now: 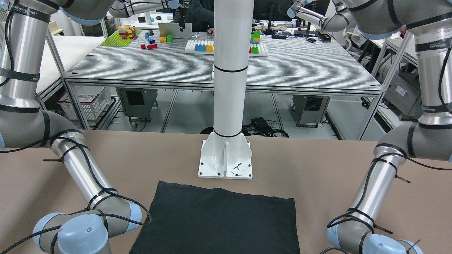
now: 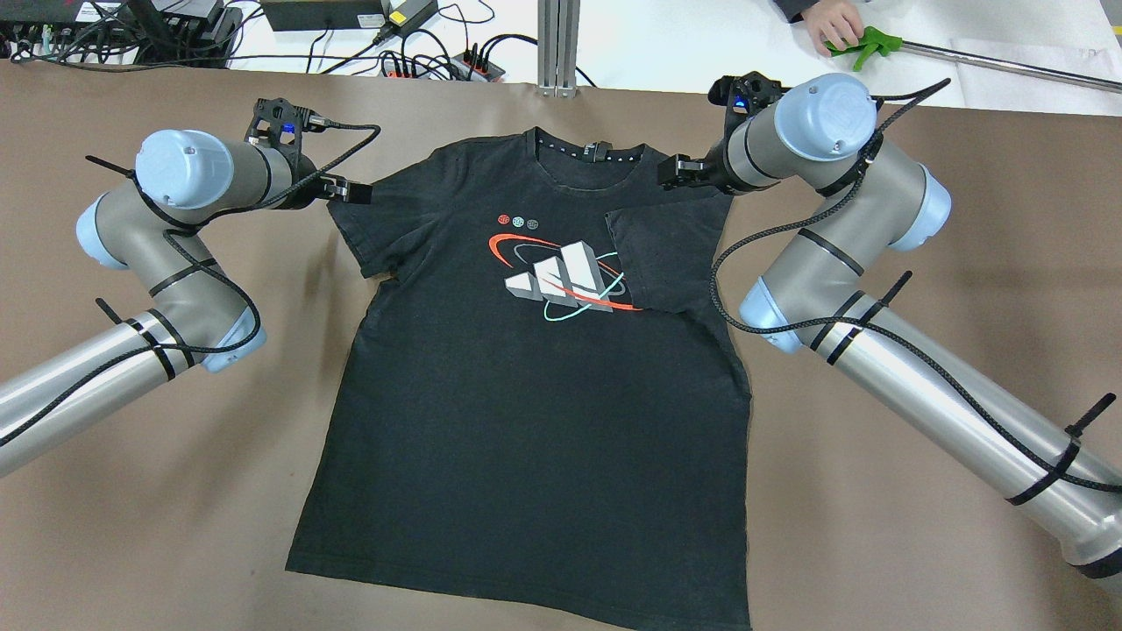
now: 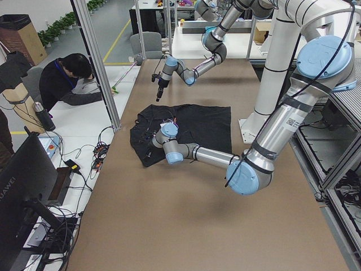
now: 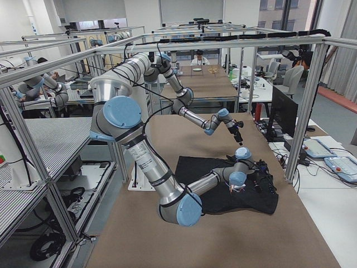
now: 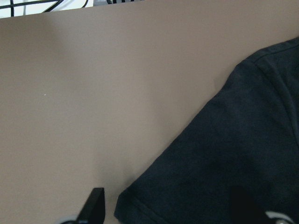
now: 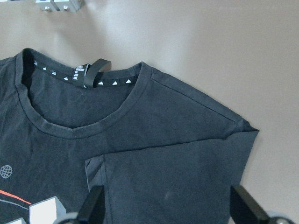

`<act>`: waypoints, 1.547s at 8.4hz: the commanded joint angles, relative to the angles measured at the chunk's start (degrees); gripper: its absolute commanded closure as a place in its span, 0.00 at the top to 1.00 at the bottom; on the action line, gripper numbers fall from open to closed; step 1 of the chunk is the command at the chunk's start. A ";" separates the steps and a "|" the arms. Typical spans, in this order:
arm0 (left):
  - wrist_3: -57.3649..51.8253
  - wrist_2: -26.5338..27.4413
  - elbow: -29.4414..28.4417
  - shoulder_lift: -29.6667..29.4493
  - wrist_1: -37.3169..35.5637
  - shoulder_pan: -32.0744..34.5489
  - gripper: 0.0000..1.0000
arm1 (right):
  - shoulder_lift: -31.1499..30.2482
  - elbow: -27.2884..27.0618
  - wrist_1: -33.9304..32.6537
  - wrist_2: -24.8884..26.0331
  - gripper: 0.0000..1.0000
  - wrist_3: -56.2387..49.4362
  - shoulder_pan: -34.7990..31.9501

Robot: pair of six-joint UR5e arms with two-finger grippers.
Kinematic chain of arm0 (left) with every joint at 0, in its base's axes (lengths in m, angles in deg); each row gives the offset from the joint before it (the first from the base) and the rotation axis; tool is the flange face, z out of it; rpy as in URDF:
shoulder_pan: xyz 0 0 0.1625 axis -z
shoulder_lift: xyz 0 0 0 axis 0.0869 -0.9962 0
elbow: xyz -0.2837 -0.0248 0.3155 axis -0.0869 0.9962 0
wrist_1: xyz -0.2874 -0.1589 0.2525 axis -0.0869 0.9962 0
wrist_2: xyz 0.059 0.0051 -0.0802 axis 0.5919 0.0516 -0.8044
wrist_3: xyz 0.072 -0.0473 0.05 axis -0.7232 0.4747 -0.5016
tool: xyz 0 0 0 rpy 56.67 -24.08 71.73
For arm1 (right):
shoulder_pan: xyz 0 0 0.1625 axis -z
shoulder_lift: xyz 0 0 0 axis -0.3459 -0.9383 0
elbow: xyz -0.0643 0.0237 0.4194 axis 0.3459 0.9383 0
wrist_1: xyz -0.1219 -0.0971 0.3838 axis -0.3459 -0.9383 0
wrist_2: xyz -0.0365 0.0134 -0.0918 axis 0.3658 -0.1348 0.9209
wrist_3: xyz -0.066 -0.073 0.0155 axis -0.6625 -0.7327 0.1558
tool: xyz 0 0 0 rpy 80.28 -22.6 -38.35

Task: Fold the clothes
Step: 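Reach the left gripper to the other sleeve while the right gripper holds its sleeve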

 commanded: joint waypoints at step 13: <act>-3.94 1.84 -6.51 -1.40 0.35 -1.94 0.58 | -1.70 -0.09 0.33 1.04 0.94 0.03 0.23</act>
